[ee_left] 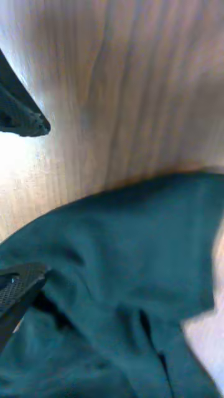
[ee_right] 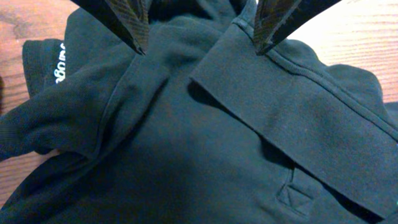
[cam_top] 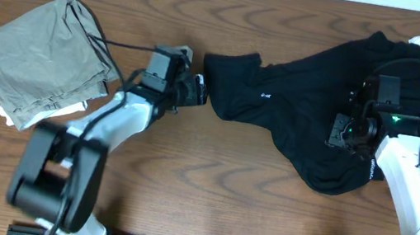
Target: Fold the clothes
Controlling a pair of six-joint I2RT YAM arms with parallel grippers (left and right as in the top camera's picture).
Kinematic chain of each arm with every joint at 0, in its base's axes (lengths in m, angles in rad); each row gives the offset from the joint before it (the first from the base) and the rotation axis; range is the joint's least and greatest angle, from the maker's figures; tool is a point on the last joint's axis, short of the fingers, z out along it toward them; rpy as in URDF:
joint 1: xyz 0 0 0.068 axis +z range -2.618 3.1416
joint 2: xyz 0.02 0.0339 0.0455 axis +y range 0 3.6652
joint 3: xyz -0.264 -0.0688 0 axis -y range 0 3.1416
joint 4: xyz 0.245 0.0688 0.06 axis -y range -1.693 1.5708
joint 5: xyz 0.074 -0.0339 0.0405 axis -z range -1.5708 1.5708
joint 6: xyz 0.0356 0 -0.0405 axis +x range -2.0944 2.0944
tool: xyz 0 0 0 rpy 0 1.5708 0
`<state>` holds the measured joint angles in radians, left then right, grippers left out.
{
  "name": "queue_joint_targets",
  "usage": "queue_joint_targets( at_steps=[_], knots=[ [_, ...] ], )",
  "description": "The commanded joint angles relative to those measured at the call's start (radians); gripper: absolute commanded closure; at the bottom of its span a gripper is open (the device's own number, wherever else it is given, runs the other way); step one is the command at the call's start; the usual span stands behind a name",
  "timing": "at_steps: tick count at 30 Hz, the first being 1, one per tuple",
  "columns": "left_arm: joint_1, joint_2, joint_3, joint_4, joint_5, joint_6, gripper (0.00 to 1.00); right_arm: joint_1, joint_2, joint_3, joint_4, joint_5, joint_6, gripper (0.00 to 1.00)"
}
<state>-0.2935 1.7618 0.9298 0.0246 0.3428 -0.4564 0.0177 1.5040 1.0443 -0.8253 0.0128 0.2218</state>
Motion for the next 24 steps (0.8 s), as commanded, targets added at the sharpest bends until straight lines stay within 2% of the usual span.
queue_joint_targets(
  at_steps=[1,4,6,11,14,18,19,22,24],
  knots=[
    [-0.026,0.055,0.010,0.034,0.078,-0.081,0.33,-0.004,-0.007,0.008,0.003,0.006,-0.021,0.47],
    [-0.052,0.064,0.010,0.026,0.085,-0.081,0.25,-0.004,-0.007,0.008,0.008,0.006,-0.021,0.47],
    [-0.077,0.064,0.010,0.021,0.096,-0.098,0.25,-0.004,-0.007,0.008,0.013,0.006,-0.021,0.47],
    [-0.141,0.069,0.007,-0.055,0.068,-0.262,0.24,-0.004,-0.007,0.008,0.012,0.006,-0.021,0.47],
    [-0.170,0.084,0.006,-0.028,0.054,-0.335,0.24,-0.004,-0.007,0.008,0.011,0.006,-0.021,0.47],
    [-0.195,0.105,0.006,0.027,-0.016,-0.354,0.24,-0.004,-0.007,0.008,0.002,0.006,-0.021,0.47],
    [-0.196,0.109,0.006,0.033,-0.031,-0.354,0.28,-0.004,-0.007,0.008,-0.002,0.006,-0.021,0.47],
    [-0.196,0.113,0.006,0.038,-0.066,-0.354,0.56,-0.004,-0.007,0.008,-0.006,0.006,-0.021,0.47],
    [-0.192,0.112,0.006,0.056,-0.076,-0.353,0.79,-0.004,-0.007,0.008,-0.005,0.006,-0.021,0.46]
  ],
)
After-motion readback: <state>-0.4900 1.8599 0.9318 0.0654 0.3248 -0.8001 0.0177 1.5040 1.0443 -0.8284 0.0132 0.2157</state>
